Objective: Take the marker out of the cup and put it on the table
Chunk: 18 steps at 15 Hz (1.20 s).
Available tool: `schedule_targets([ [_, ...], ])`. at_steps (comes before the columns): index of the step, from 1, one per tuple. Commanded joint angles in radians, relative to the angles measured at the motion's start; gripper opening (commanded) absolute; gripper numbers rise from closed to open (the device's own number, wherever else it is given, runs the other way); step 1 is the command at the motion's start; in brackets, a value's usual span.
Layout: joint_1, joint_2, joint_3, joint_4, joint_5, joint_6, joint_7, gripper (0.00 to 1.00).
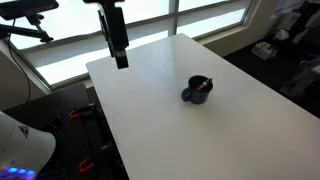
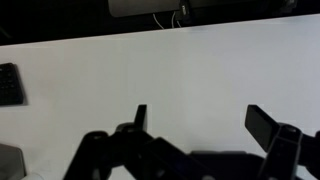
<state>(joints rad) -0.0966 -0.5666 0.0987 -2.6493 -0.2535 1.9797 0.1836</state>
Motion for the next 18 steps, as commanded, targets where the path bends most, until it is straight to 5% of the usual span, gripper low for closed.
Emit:
schedule_targets([
  [1,0.015,0.001,-0.014,0.002,-0.007,-0.004,0.007,1.00],
  [12,0.015,0.001,-0.014,0.002,-0.007,-0.004,0.007,1.00],
  [18,-0.015,0.051,-0.010,0.004,-0.104,0.355,0.036,1.00],
])
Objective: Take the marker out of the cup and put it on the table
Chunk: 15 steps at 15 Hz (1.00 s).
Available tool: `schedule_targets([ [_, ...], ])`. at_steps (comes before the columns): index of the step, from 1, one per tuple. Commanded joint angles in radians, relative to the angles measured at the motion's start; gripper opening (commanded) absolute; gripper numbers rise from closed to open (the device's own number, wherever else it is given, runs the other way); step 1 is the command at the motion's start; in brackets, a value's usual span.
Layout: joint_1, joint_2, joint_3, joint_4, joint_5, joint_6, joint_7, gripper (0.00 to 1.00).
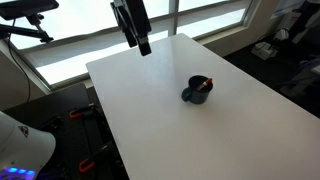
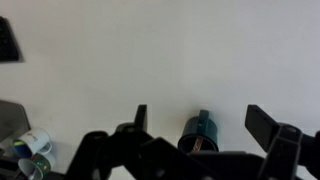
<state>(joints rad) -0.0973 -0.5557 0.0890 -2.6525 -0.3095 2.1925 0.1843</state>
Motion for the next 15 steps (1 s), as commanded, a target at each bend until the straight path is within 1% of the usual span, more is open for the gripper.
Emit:
schedule_targets([
  [1,-0.025,0.062,0.001,0.016,-0.060,0.208,0.042,1.00],
  [3,-0.054,0.120,0.006,0.038,-0.075,0.316,0.074,1.00],
  [6,-0.094,0.228,0.009,0.091,-0.053,0.405,0.140,1.00],
  [7,-0.113,0.271,0.015,0.116,-0.063,0.427,0.173,1.00],
  [8,-0.081,0.178,-0.002,0.053,-0.044,0.390,0.108,1.00],
  [10,-0.084,0.216,-0.008,0.068,-0.046,0.396,0.114,1.00],
  [14,-0.082,0.202,-0.005,0.066,-0.045,0.396,0.113,1.00],
  [15,-0.081,0.195,-0.007,0.060,-0.044,0.411,0.114,1.00],
])
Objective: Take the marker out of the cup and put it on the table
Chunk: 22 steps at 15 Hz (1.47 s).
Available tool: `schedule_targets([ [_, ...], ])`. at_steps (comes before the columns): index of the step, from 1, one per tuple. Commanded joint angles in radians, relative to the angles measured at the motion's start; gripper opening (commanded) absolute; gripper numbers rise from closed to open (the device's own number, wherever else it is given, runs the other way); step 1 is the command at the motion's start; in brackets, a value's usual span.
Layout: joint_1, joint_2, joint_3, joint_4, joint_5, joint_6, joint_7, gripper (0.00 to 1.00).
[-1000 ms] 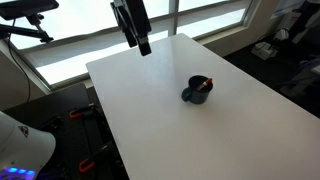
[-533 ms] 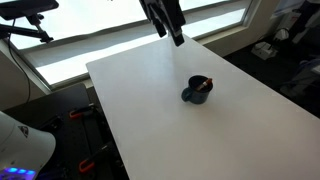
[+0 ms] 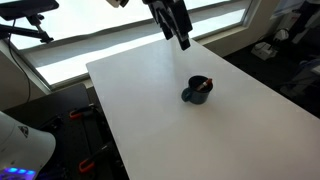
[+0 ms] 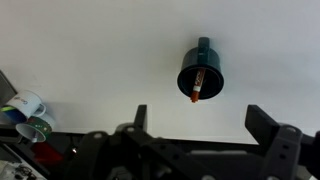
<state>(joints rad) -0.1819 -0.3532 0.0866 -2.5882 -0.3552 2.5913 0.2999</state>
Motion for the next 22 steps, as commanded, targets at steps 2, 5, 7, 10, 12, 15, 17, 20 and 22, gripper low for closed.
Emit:
schedule_targets([
  [2,0.010,0.033,-0.019,0.009,0.019,0.040,-0.020,1.00],
  [5,0.015,0.127,-0.043,0.040,0.066,0.099,-0.029,1.00],
  [7,0.031,0.199,-0.067,0.060,0.122,0.146,-0.050,1.00],
  [10,0.049,0.309,-0.085,0.093,0.184,0.236,-0.081,1.00],
  [12,0.052,0.380,-0.091,0.116,0.155,0.319,-0.068,1.00],
  [15,0.038,0.498,-0.089,0.176,0.062,0.410,-0.029,1.00],
  [17,0.056,0.580,-0.120,0.241,-0.014,0.428,0.005,1.00],
  [20,0.086,0.655,-0.161,0.333,-0.070,0.420,0.060,1.00],
  [22,0.063,0.635,-0.141,0.299,-0.042,0.411,0.023,1.00],
])
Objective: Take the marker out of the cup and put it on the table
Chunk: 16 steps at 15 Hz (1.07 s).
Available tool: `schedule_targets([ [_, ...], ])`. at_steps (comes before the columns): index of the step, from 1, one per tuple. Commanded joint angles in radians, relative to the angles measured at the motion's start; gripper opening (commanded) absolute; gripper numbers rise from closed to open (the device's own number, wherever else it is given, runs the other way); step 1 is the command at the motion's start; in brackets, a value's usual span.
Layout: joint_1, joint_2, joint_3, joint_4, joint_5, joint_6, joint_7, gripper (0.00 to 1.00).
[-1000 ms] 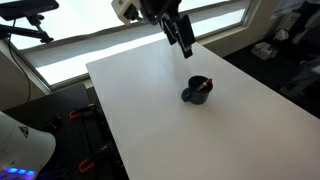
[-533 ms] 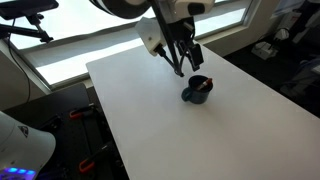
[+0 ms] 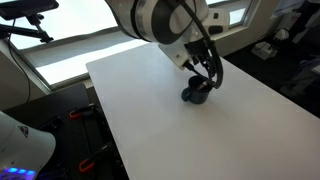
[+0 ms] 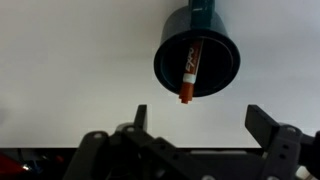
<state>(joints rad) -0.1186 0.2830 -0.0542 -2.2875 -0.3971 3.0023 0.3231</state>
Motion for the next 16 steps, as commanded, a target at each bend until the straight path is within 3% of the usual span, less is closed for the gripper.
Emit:
schedule_targets([
  [1,0.002,0.014,-0.001,0.020,0.000,0.000,0.000,1.00],
  [8,0.018,0.055,-0.011,0.062,-0.002,0.000,0.018,1.00],
  [12,-0.016,0.115,0.041,0.090,0.051,0.026,-0.010,1.00],
  [16,0.007,0.178,0.009,0.146,0.035,0.071,0.021,1.00],
])
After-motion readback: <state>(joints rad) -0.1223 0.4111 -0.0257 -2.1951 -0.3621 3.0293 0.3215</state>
